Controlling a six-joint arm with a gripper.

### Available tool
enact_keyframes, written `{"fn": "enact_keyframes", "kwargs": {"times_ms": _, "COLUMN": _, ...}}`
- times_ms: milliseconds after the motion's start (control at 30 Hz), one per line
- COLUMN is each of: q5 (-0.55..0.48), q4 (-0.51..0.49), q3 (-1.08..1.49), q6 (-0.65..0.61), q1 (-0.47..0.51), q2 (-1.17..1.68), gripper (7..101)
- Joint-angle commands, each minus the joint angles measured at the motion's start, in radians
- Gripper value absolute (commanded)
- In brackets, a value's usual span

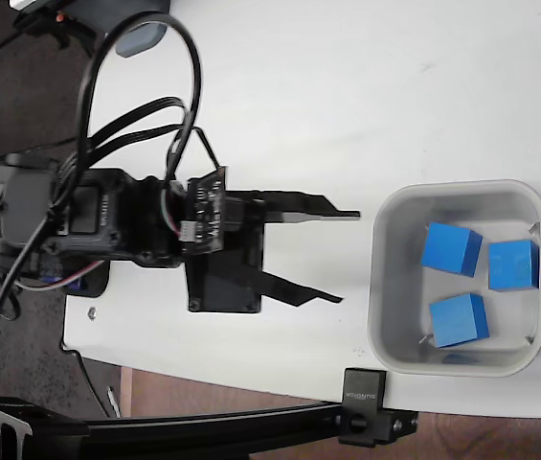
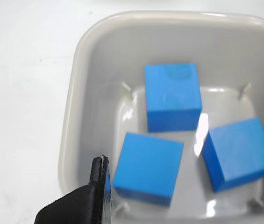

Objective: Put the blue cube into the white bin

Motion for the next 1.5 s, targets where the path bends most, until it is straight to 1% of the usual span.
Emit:
{"fn": "enact_keyframes", "kwargs": {"times_ms": 33, "q5": 0.012, "q4": -0.040, "q3": 0.216, "q6": 0.005, "q1": -0.006, "q2": 0.265, "gripper": 100.0}}
{"fn": "enact_keyframes", "kwargs": {"times_ms": 133, "q5": 0.025, "q4": -0.012, "q3": 0.393, "q6": -0.011, "q1": -0.026, "q2": 0.413, "gripper": 100.0}}
{"fn": "enact_keyframes", "kwargs": {"times_ms": 200, "q5": 0.058, "q4": -0.005, "q3": 0.518, "q6": -0.009, "q1": -0.043, "q2": 0.520, "gripper": 100.0}}
{"fn": "enact_keyframes", "kwargs": {"times_ms": 267, "q5": 0.078, "q4": -0.008, "q3": 0.658, "q6": -0.005, "q1": -0.058, "q2": 0.660, "gripper": 100.0}}
{"fn": "enact_keyframes", "kwargs": {"times_ms": 333, "q5": 0.081, "q4": 0.011, "q3": 0.790, "q6": -0.005, "q1": -0.071, "q2": 0.827, "gripper": 100.0}}
{"fn": "enact_keyframes", "kwargs": {"times_ms": 433, "q5": 0.083, "q4": 0.109, "q3": 0.953, "q6": 0.005, "q1": -0.092, "q2": 1.100, "gripper": 100.0}}
{"fn": "enact_keyframes", "kwargs": {"times_ms": 533, "q5": 0.129, "q4": 0.261, "q3": 1.069, "q6": 0.035, "q1": -0.133, "q2": 1.401, "gripper": 100.0}}
{"fn": "enact_keyframes", "kwargs": {"times_ms": 567, "q5": 0.147, "q4": 0.310, "q3": 1.081, "q6": 0.038, "q1": -0.149, "q2": 1.440, "gripper": 100.3}}
{"fn": "enact_keyframes", "kwargs": {"times_ms": 600, "q5": 0.173, "q4": 0.331, "q3": 1.065, "q6": 0.040, "q1": -0.169, "q2": 1.407, "gripper": 100.3}}
{"fn": "enact_keyframes", "kwargs": {"times_ms": 667, "q5": 0.233, "q4": 0.321, "q3": 1.089, "q6": 0.057, "q1": -0.222, "q2": 1.431, "gripper": 100.3}}
{"fn": "enact_keyframes", "kwargs": {"times_ms": 733, "q5": 0.279, "q4": 0.330, "q3": 1.098, "q6": 0.054, "q1": -0.252, "q2": 1.439, "gripper": 100.3}}
{"fn": "enact_keyframes", "kwargs": {"times_ms": 933, "q5": 0.282, "q4": 0.298, "q3": 1.170, "q6": 0.043, "q1": -0.250, "q2": 1.439, "gripper": 100.3}}
{"fn": "enact_keyframes", "kwargs": {"times_ms": 1500, "q5": 0.290, "q4": 0.299, "q3": 1.170, "q6": 0.049, "q1": -0.253, "q2": 1.439, "gripper": 100.3}}
